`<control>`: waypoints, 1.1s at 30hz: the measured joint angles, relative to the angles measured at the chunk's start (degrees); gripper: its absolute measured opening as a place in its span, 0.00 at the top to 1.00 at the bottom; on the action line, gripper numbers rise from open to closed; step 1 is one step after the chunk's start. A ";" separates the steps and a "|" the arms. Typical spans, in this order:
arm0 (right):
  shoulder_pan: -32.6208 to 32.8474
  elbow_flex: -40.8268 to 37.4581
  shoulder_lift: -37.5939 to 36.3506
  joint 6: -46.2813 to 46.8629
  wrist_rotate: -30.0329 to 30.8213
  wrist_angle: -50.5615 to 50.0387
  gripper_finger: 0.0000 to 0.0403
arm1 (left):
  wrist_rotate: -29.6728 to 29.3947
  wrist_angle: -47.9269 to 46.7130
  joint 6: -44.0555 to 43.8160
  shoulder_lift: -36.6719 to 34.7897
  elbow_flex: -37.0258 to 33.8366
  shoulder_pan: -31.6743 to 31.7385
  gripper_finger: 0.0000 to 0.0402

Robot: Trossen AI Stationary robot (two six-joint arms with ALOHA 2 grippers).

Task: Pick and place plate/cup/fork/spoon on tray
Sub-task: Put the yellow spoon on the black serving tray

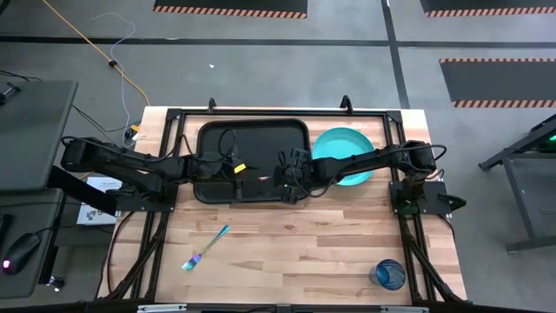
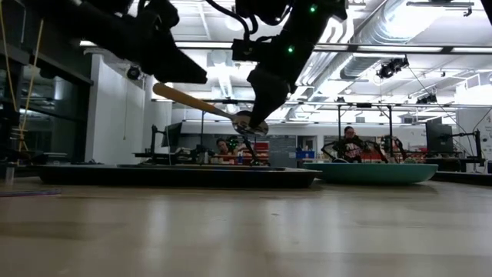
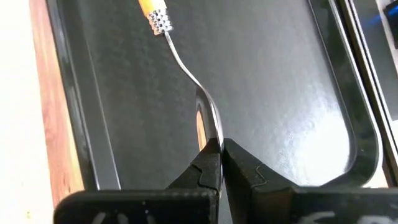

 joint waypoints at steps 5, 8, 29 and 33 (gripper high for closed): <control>0.00 0.00 0.00 -0.26 -1.03 0.78 1.00 | 0.02 6.01 1.21 -0.12 -2.79 1.29 0.72; 0.00 0.01 0.00 -0.70 -1.03 0.78 1.00 | 2.73 5.71 1.88 0.05 -2.83 1.98 0.85; 0.13 0.00 0.07 -8.17 -3.84 5.10 1.00 | 21.18 -2.09 9.12 2.81 -2.84 2.98 1.00; 0.13 0.00 0.07 -9.38 -3.84 5.53 1.00 | 21.23 -4.86 8.73 2.81 -2.82 2.98 1.00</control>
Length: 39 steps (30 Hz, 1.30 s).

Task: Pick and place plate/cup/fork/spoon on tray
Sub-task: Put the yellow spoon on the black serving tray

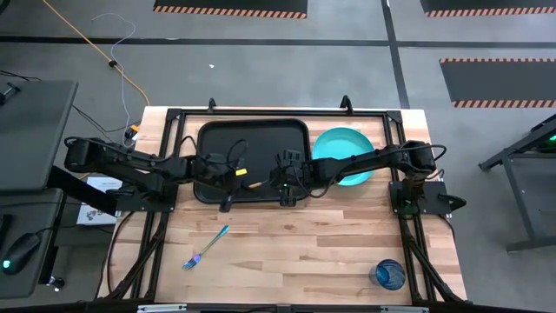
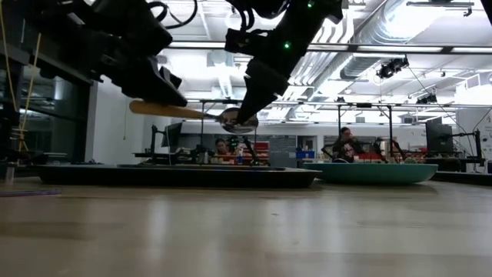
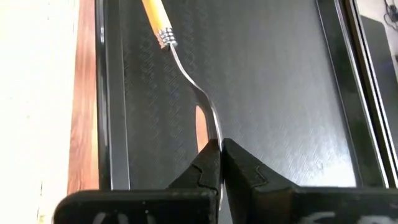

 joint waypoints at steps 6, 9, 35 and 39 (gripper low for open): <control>0.00 0.00 0.00 -1.61 -0.09 0.83 1.00 | -0.01 -3.59 0.00 0.00 0.00 0.00 1.00; 0.00 0.00 0.00 -2.56 -0.06 0.82 1.00 | -0.96 -3.53 -0.07 -0.01 0.00 -0.01 1.00; 0.02 0.02 0.00 -2.47 4.50 0.87 1.00 | -16.41 -19.92 -8.07 -2.23 7.08 -0.02 0.39; 0.02 0.02 -0.02 -2.52 4.10 1.92 1.00 | -19.10 -20.99 -8.06 -0.32 7.13 -0.02 0.39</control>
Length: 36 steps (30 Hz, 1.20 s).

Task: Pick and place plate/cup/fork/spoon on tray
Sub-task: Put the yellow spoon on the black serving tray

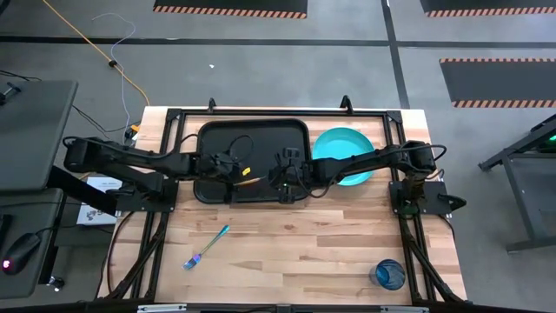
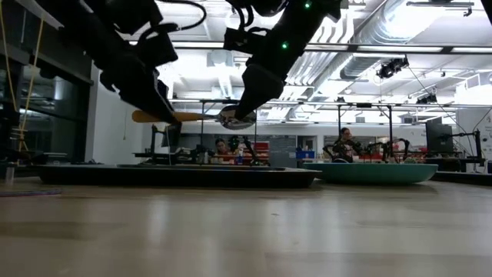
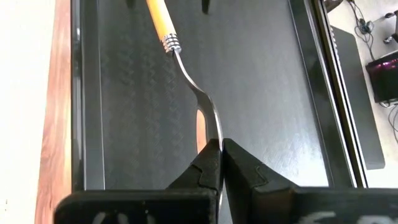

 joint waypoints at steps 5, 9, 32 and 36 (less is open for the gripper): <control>-0.02 0.00 0.00 -0.16 -0.17 0.44 1.00 | -2.51 -0.87 0.44 1.60 0.00 0.00 0.40; -0.07 -0.01 0.00 -0.13 -0.15 0.43 1.00 | -2.57 -1.04 0.43 1.56 0.00 -0.02 0.48; 0.22 -0.02 -6.22 11.41 12.60 -16.66 0.76 | -7.62 -13.78 -2.67 -7.62 -0.36 0.85 0.98; 0.28 0.02 -7.45 14.50 10.72 -19.47 0.61 | -8.11 -12.62 -4.60 -14.73 -3.32 1.29 0.98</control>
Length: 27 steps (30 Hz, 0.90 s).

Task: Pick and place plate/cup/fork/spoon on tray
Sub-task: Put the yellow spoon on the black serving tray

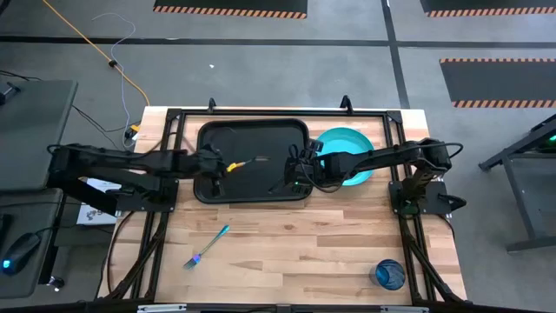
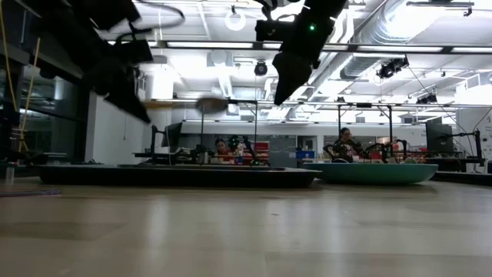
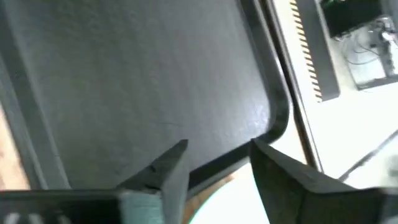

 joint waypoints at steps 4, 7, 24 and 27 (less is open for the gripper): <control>-0.32 -0.02 0.46 -1.49 -1.77 3.30 0.49 | 2.12 9.21 -0.18 -8.75 -4.85 -0.03 0.98; -0.96 -2.21 0.68 -5.77 -2.27 11.85 0.45 | 4.48 17.48 -1.06 -14.72 -9.02 -0.05 0.98; -8.35 -26.25 -1.01 -10.34 -28.31 101.53 0.44 | 8.38 51.38 -12.53 -21.91 -25.30 -0.03 0.98; -8.32 -23.51 -0.94 -10.40 -27.82 99.77 0.44 | 7.74 54.57 -13.05 -20.41 -25.29 -0.03 0.98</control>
